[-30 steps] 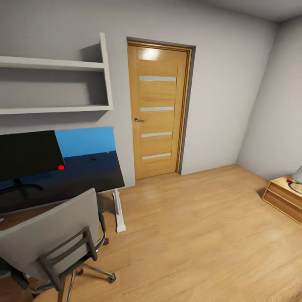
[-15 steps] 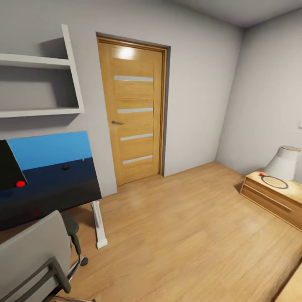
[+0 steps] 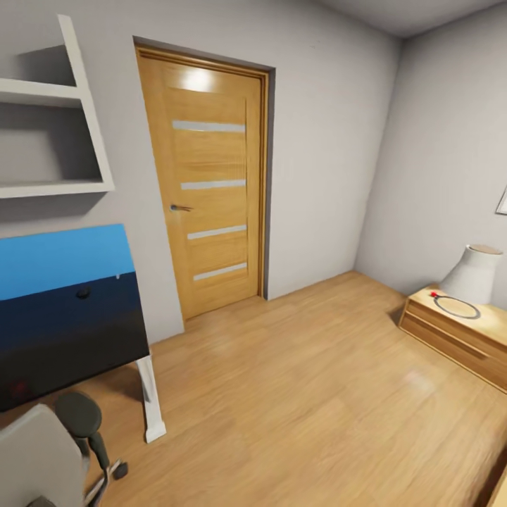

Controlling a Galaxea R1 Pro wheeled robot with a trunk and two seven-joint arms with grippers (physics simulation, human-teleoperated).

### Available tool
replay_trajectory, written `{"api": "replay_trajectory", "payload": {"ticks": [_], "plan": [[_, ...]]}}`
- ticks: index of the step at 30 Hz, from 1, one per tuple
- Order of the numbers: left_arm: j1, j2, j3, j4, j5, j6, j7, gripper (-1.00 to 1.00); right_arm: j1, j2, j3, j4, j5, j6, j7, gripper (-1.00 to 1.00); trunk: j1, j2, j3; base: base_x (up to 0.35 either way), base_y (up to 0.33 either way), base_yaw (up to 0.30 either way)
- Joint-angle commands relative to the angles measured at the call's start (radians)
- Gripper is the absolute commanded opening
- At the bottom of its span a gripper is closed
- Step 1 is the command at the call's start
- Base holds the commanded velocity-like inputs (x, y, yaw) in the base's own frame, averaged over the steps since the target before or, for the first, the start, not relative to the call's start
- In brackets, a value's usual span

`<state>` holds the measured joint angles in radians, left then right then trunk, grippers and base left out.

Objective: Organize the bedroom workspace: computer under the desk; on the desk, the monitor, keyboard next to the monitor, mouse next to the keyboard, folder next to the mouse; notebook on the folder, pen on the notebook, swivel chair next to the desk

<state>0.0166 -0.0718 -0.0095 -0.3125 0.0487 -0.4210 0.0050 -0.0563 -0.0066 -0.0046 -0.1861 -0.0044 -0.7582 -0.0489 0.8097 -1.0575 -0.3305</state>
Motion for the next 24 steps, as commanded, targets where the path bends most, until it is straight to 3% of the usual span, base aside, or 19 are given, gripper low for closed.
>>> {"api": "replay_trajectory", "payload": {"ticks": [1,24], "plan": [[0.0,0.0,-0.001,-0.001,0.005,-0.001,0.001,1.0,0.0,0.0,0.0,0.0,0.0,-0.003,-0.002,1.0,0.001,-0.001,-0.002,0.322,0.0,0.048],[0.0,0.002,-0.001,-0.001,0.005,0.001,0.001,1.0,0.0,-0.001,0.0,0.001,0.001,-0.003,-0.001,1.0,0.001,-0.001,-0.005,0.322,0.0,0.004]]}}
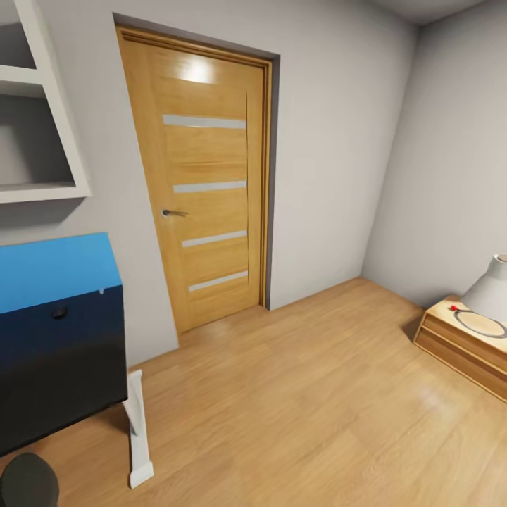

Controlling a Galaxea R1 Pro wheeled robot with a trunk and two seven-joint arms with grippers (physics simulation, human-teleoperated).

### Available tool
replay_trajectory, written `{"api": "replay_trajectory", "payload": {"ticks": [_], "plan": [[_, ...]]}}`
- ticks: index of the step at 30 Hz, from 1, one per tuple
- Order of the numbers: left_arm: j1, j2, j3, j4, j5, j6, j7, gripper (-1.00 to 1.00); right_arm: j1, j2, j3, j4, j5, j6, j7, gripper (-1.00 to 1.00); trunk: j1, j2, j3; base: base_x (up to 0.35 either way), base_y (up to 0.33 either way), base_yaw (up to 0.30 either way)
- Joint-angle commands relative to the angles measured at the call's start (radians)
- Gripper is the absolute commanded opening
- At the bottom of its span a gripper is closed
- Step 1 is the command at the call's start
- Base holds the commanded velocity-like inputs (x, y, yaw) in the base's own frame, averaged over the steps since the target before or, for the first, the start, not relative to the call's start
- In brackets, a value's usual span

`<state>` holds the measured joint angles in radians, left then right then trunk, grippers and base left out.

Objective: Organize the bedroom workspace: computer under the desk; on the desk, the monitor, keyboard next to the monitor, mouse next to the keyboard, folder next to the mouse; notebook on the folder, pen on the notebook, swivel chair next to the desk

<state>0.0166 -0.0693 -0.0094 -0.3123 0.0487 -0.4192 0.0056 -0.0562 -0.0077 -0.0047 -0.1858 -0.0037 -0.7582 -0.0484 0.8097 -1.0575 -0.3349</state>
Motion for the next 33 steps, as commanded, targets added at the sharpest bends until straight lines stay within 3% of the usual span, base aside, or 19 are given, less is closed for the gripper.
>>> {"api": "replay_trajectory", "payload": {"ticks": [1,24,33], "plan": [[0.0,0.0,-0.001,-0.001,0.005,-0.001,0.001,1.0,-0.001,0.0,0.0,0.0,0.0,-0.003,-0.002,1.0,0.001,-0.001,-0.001,0.322,0.0,0.0],[0.0,0.0,-0.001,-0.002,0.005,-0.001,0.001,1.0,-0.001,0.0,0.0,0.0,0.0,-0.003,-0.002,1.0,0.001,-0.001,-0.001,0.324,0.0,0.002],[0.0,-0.001,-0.001,-0.002,0.005,-0.001,0.001,1.0,-0.001,0.0,0.0,-0.001,0.0,-0.005,-0.002,1.0,0.001,-0.001,-0.001,0.327,-0.041,0.158]]}}
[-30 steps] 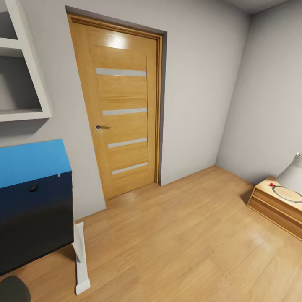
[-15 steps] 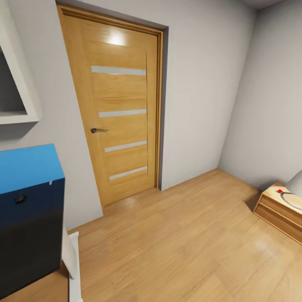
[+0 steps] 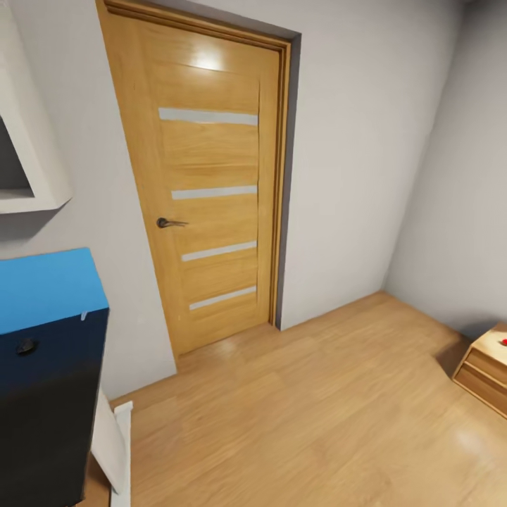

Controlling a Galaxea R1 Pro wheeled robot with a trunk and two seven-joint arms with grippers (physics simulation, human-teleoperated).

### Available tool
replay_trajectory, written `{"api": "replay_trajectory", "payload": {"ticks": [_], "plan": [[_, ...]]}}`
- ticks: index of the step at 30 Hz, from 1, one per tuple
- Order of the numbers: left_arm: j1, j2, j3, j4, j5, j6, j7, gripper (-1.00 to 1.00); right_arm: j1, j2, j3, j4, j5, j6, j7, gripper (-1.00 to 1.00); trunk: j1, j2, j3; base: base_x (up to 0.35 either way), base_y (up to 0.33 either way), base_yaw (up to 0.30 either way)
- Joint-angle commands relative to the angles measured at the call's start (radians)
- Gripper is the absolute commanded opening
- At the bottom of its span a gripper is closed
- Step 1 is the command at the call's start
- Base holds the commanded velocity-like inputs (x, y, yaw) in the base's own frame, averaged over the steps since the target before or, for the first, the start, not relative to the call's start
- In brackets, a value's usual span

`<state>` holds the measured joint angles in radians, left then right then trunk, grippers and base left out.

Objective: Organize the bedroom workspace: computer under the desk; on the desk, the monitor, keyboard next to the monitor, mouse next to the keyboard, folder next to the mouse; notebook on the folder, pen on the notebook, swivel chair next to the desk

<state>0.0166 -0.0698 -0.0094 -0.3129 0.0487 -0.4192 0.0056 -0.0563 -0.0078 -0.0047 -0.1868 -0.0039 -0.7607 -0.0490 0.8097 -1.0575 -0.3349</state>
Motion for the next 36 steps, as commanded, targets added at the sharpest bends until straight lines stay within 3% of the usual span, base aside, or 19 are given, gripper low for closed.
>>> {"api": "replay_trajectory", "payload": {"ticks": [1,11,20,36], "plan": [[0.0,0.0,-0.001,-0.001,0.005,-0.001,0.001,1.0,0.0,0.0,0.0,0.0,0.0,-0.003,-0.002,1.0,0.001,-0.001,-0.001,0.327,-0.085,0.247],[0.0,0.0,-0.001,-0.001,0.005,-0.001,0.001,1.0,0.0,0.0,0.0,0.0,0.001,-0.016,-0.002,1.0,0.001,-0.001,-0.001,0.327,-0.093,0.262],[0.0,-0.001,-0.001,-0.001,0.005,-0.001,0.001,1.0,0.0,0.0,0.003,0.007,0.001,-0.099,-0.002,1.0,0.001,-0.001,-0.001,0.327,-0.098,0.271],[0.0,-0.001,-0.002,0.006,0.005,-0.001,0.0,1.0,0.0,0.0,0.003,0.007,0.001,-0.112,-0.002,1.0,0.001,-0.001,0.001,0.287,-0.167,0.274]]}}
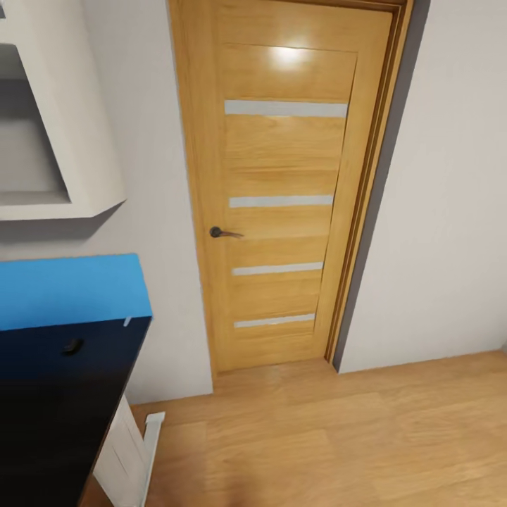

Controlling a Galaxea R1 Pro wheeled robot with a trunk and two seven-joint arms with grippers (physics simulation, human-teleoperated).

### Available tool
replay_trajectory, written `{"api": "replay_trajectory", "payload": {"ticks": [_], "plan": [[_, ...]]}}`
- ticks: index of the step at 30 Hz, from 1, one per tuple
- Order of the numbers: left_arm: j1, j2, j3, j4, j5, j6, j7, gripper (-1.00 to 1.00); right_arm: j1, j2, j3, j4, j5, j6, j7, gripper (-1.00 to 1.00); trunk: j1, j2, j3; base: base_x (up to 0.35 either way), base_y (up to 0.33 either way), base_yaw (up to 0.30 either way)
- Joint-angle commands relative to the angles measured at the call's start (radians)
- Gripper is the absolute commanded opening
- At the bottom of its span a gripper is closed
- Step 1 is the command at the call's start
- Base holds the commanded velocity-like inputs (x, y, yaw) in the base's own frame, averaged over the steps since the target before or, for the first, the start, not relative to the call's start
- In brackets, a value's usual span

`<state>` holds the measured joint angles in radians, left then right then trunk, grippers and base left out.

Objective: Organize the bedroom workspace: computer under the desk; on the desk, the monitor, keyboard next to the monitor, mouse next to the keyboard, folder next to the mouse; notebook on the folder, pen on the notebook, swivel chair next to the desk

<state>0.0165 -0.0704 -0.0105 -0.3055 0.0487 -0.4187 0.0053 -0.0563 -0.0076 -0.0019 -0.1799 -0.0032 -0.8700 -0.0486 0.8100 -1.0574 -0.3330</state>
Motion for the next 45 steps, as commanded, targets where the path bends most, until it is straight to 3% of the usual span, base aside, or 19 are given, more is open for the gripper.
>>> {"api": "replay_trajectory", "payload": {"ticks": [1,30,45], "plan": [[0.0,0.0,-0.001,-0.001,0.005,-0.003,0.0,1.0,0.0,0.0,0.0,0.0,0.0,-0.003,-0.002,1.0,0.0,-0.001,0.0,0.079,-0.11,0.274],[0.0,0.0,-0.001,-0.001,0.005,-0.011,-0.001,1.0,0.0,0.001,0.002,0.001,0.001,-0.001,-0.001,1.0,0.0,-0.001,0.013,0.007,-0.013,0.268],[0.0,0.0,-0.002,-0.001,0.004,-0.01,-0.001,1.0,0.0,0.001,-0.003,0.005,0.0,0.002,-0.002,1.0,0.0,-0.001,0.013,0.0,-0.092,0.107]]}}
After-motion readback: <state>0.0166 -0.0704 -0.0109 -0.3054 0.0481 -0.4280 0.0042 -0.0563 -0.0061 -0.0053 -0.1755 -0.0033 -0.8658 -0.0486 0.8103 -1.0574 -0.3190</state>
